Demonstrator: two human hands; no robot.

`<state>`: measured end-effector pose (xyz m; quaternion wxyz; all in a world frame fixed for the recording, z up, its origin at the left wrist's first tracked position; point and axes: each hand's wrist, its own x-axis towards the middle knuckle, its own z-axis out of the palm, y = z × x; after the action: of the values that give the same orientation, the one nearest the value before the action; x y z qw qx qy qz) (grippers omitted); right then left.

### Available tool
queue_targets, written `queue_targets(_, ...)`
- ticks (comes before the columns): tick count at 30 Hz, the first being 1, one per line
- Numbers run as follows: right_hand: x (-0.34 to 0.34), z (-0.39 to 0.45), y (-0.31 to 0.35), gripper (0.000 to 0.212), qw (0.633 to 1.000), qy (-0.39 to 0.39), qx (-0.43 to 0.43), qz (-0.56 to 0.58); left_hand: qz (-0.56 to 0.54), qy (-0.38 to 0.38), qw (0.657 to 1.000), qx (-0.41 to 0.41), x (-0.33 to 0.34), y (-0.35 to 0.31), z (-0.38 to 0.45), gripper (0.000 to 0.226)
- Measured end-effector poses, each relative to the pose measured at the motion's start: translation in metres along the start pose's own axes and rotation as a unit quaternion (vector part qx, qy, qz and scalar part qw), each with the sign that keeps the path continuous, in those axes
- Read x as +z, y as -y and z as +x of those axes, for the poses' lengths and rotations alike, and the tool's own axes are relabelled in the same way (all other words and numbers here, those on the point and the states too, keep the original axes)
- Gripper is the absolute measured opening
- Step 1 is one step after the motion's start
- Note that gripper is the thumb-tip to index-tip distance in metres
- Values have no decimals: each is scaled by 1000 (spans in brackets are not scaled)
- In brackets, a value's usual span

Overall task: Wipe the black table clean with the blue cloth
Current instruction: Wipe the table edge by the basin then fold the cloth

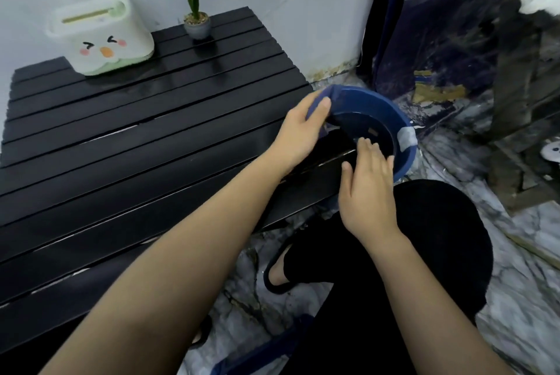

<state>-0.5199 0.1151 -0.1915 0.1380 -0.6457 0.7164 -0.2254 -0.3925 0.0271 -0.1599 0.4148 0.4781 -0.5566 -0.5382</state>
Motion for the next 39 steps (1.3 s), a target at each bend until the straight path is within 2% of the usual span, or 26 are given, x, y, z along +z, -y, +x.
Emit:
queue_targets(2,2,-1,14,53,999,-9,-42,-17,-176,-39,981,-67,-26,-8,-10,42)
queue_targets(4,7,-4,34,53,995,7,-94,-7,-290,-57,952,-82,-65,-9,-32,45)
queue_targets(7,24,-13,71,55,983,59,-175,14,-372,-102,920,-70,-130,-4,-90,46)
queue_targets(9,40,-19,97,57,970,92,-226,23,-387,-150,908,-49,-173,-1,-135,44)
queue_targets(10,48,-22,110,57,963,107,-246,27,-364,-189,911,-42,-193,0,-158,44)
queue_targets(12,65,-28,134,57,950,134,-280,33,-248,-262,932,-31,-227,3,-200,46)
queue_targets(15,87,-38,161,58,931,169,-321,26,-70,-306,949,-9,-257,7,-251,44)
queue_targets(17,98,-43,169,59,922,182,-341,8,77,-285,955,5,-257,14,-277,40)
queue_targets(18,101,-44,171,59,920,184,-347,-2,199,-247,948,-2,-253,21,-287,40)
queue_targets(20,106,-45,172,60,919,183,-349,-14,414,-146,898,-41,-244,40,-303,45)
queue_targets(21,107,-45,172,61,920,182,-347,-16,443,-119,887,-60,-239,48,-307,48)
queue_targets(22,108,-45,171,61,920,182,-347,-17,427,-123,894,-62,-235,51,-310,48)
queue_targets(24,109,-45,170,62,919,183,-348,-17,289,-233,927,-54,-236,50,-312,43)
queue_targets(25,109,-45,169,62,919,184,-349,-18,245,-311,917,-51,-241,49,-312,41)
queue_targets(26,109,-45,169,62,918,184,-350,-22,257,-368,892,-61,-247,49,-311,41)
queue_targets(27,109,-46,169,62,918,183,-351,-27,308,-392,862,-92,-253,50,-310,43)
queue_targets(29,108,-47,169,61,919,181,-350,-29,423,-362,810,-184,-256,57,-305,53)
queue_targets(30,108,-47,170,61,919,182,-348,-27,447,-344,798,-213,-253,61,-301,52)
queue_targets(31,107,-48,170,61,919,182,-348,-27,454,-339,797,-211,-249,62,-298,44)
queue_targets(34,107,-49,169,60,919,182,-348,-26,498,-342,786,-131,-236,61,-292,20)
queue_targets(36,107,-48,169,60,919,183,-348,-26,516,-342,780,-92,-233,54,-291,17)
queue_targets(39,106,-48,169,59,919,184,-347,-26,465,-374,799,-70,-245,44,-289,14)
